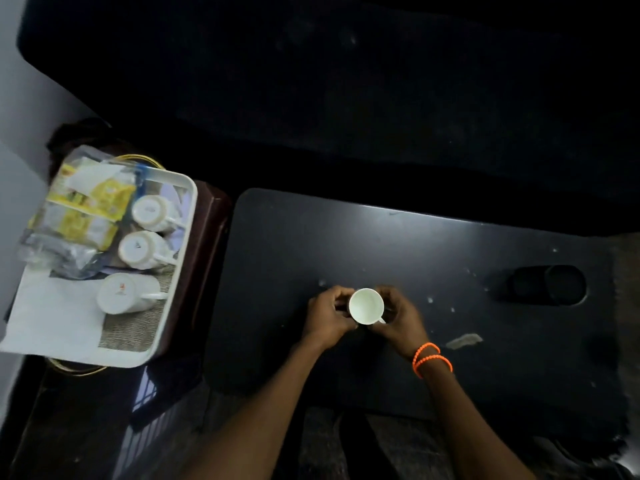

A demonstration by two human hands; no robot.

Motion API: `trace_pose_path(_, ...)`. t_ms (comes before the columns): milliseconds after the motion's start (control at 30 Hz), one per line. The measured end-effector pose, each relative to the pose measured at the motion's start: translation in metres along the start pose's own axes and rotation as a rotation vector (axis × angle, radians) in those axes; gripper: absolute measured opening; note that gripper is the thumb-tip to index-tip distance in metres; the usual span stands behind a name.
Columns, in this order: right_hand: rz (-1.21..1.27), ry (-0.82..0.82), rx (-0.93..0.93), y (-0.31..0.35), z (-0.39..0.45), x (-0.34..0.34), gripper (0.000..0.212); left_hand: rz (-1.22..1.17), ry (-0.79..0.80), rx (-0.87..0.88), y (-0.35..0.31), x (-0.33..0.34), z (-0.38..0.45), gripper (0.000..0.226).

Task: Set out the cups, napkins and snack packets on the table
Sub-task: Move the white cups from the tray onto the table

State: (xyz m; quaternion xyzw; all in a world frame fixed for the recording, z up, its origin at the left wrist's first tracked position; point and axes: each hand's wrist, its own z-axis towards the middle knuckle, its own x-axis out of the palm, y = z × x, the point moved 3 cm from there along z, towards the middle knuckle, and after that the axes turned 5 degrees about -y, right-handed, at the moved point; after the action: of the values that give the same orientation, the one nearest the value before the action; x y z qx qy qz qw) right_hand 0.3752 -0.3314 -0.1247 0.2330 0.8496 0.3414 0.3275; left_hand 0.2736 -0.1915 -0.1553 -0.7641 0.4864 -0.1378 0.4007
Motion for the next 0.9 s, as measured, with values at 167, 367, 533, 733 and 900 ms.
trace_pose_path(167,0.010,-0.005,0.054,-0.015,0.000,-0.003,0.067,0.034,-0.008,0.003,0.008,0.010,0.001,0.064)
trace_pose_path(367,-0.250,0.090,0.083,0.005,0.003,-0.008,0.105,0.050,-0.112,0.001,-0.001,-0.015,-0.009,0.055)
trace_pose_path(533,-0.314,-0.198,-0.106,0.075,-0.012,0.024,0.086,-0.038,-0.511,0.101,-0.024,-0.106,-0.032,0.021)
trace_pose_path(733,-0.041,0.145,-0.205,0.163,-0.023,0.165,0.050,0.239,-1.101,0.258,-0.037,-0.245,-0.068,0.016)
trace_pose_path(900,-0.030,0.351,-0.165,0.203,-0.030,0.266,0.034,0.233,-1.120,-0.185,-0.008,-0.323,-0.064,0.036)
